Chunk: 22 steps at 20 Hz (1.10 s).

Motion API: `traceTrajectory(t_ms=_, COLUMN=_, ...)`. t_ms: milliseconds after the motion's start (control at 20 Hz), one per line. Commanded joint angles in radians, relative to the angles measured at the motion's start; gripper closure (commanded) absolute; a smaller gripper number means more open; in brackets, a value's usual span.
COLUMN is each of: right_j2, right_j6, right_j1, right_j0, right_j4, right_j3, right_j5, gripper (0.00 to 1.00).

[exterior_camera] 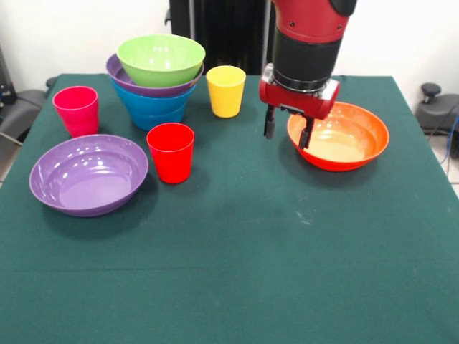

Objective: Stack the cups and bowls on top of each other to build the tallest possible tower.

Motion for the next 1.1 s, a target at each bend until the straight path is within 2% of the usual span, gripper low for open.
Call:
traceTrajectory(t_ms=50, right_j2=0.015, right_j6=0.174, right_j1=0.065, right_j0=0.037, right_j4=0.030, right_j3=-0.055, right_j5=-0.069, gripper=0.00)
traceTrajectory(t_ms=300, right_j2=0.007, right_j6=0.173, right_j1=0.060, right_j0=0.055, right_j4=0.052, right_j3=-0.025, right_j5=-0.086, gripper=0.00)
traceTrajectory(t_ms=550, right_j2=-0.007, right_j6=0.175, right_j1=0.020, right_j0=0.084, right_j4=0.088, right_j3=-0.029, right_j5=-0.011, gripper=0.00)
traceTrajectory(t_ms=850, right_j2=-0.033, right_j6=0.195, right_j1=0.001, right_j0=0.129, right_j4=0.138, right_j3=-0.080, right_j5=0.084, gripper=0.00)
traceTrajectory(t_ms=1100, right_j2=-0.052, right_j6=0.211, right_j1=0.006, right_j0=0.166, right_j4=0.178, right_j3=-0.092, right_j5=0.097, gripper=0.00)
